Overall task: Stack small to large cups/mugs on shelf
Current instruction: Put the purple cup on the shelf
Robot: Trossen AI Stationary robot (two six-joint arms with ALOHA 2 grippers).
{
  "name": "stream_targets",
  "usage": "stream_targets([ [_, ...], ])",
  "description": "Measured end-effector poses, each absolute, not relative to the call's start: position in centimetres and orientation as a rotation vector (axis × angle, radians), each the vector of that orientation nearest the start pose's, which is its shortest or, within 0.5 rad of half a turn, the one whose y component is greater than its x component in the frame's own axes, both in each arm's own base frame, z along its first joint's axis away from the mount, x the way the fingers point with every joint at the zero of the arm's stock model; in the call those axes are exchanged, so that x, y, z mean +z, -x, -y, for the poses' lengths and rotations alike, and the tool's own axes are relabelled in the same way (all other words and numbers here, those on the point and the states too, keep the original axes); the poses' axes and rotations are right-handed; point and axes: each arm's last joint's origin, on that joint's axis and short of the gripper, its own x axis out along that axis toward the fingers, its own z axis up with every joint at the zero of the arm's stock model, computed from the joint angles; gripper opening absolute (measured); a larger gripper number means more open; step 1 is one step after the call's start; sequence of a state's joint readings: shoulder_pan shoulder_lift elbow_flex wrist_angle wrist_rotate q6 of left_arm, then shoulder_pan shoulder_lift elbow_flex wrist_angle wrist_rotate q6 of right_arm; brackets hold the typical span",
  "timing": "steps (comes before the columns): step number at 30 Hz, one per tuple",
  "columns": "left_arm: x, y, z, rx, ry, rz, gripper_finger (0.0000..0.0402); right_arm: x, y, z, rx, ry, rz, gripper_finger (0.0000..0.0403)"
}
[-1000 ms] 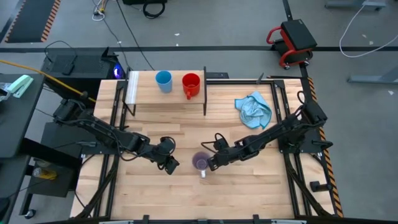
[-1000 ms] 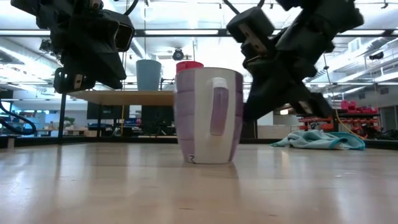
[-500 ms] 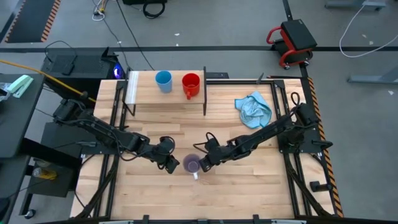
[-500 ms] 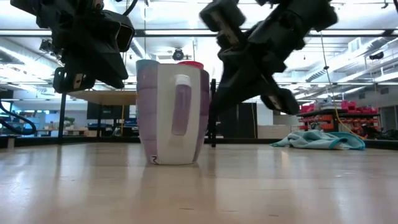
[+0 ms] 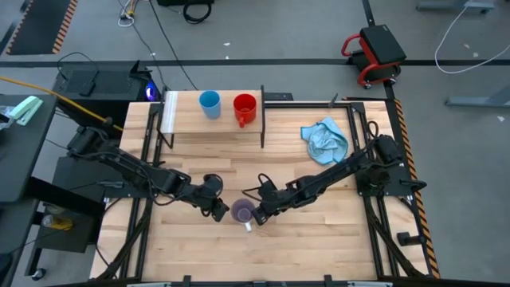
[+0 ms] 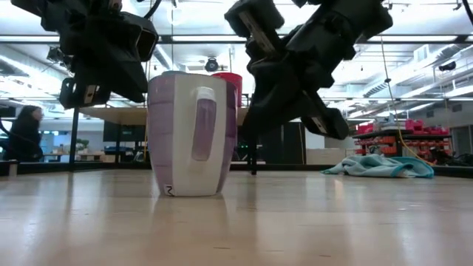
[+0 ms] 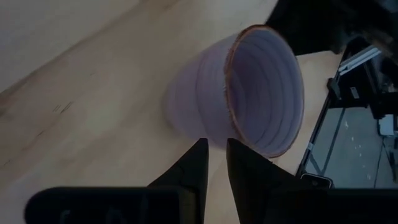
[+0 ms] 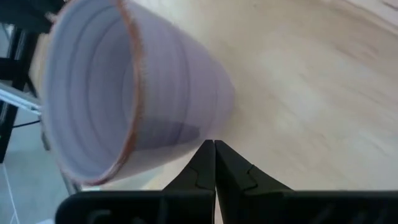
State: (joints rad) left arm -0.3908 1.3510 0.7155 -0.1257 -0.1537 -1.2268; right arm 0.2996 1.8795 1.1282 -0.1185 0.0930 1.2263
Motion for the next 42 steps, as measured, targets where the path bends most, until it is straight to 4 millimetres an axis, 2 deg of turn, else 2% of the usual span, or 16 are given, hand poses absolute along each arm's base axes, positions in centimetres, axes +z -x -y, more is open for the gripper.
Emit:
stream_targets([
  [29,20.4,-24.8,9.8,0.235,1.056,-0.717,0.0067,15.9,-37.2,-11.2,-0.256,-0.936,-0.818,0.0005],
  [36,20.4,-24.8,9.7,0.236,1.056,-0.714,0.0063,15.9,-37.2,-11.2,-0.256,-0.931,-0.817,0.0021],
  [42,21.8,-24.1,9.4,0.216,1.074,-0.668,0.0065,15.9,-37.2,-11.2,-0.254,-0.928,-0.816,0.0034],
])
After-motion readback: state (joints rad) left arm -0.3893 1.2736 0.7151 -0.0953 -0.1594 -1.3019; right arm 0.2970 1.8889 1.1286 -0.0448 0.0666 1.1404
